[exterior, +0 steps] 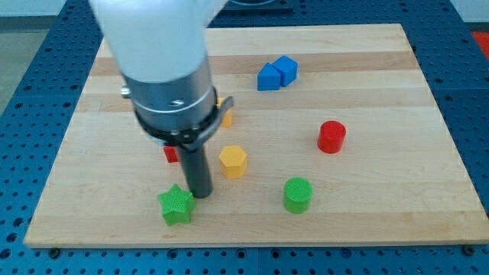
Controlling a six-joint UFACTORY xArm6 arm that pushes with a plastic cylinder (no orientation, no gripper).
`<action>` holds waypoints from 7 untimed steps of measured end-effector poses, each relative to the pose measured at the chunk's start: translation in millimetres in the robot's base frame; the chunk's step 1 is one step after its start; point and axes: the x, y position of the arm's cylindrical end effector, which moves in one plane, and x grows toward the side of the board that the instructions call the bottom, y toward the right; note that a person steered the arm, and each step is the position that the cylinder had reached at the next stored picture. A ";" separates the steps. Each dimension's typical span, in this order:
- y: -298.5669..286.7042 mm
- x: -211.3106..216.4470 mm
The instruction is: Move the arm to the right of the yellow hexagon
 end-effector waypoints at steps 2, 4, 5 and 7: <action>44.4 -18.0; -2.3 -76.0; -14.3 -87.5; 26.1 -34.5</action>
